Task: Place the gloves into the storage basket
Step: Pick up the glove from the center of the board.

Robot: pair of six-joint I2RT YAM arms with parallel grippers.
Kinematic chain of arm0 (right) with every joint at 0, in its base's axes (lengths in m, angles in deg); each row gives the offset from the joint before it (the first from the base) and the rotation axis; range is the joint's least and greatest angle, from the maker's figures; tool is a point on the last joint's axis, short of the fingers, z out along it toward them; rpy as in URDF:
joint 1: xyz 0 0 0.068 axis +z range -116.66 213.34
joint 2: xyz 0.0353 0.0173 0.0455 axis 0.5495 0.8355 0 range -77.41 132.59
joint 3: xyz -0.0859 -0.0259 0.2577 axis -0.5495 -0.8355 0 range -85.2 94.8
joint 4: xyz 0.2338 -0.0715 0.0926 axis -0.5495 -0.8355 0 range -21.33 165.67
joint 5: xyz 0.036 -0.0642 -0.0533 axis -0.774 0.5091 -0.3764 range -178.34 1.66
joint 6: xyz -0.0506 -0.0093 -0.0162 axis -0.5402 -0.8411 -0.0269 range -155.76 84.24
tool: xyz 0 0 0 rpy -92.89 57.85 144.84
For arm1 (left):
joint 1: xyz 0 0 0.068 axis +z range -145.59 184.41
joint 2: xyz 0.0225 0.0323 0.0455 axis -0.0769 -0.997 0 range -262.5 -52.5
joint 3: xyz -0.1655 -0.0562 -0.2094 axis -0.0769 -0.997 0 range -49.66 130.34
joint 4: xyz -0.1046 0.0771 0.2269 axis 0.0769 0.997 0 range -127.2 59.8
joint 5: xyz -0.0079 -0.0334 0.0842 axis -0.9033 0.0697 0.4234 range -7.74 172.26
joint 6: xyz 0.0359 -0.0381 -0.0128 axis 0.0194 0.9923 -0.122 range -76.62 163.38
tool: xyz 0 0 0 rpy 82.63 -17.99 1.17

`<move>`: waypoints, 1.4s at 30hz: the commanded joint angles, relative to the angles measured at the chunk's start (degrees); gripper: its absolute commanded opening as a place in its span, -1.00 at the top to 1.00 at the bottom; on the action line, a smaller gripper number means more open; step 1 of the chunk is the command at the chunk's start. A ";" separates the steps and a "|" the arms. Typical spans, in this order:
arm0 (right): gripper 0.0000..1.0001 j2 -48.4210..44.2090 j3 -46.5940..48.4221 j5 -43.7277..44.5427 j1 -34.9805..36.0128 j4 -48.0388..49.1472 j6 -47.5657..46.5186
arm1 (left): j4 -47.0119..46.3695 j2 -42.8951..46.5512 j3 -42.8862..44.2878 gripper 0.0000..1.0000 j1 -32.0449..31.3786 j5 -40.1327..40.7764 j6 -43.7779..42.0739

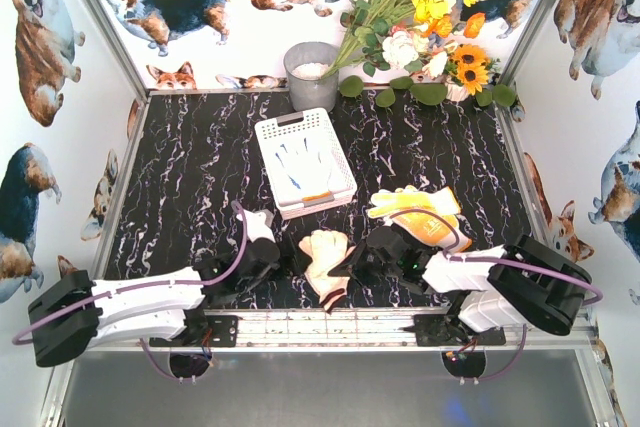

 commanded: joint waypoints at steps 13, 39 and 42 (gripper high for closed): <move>1.00 6.26 0.31 -3.54 -0.11 10.32 -0.11 | -15.13 -11.26 -2.80 0.09 11.63 -6.68 -3.19; 1.00 5.98 -0.02 -3.62 -0.11 9.72 -0.87 | -17.48 -16.42 -1.14 1.00 11.63 -6.47 -4.43; 1.00 3.25 0.60 -2.61 -0.15 5.30 -2.41 | -16.56 -13.77 -1.53 1.00 11.63 -5.88 -5.09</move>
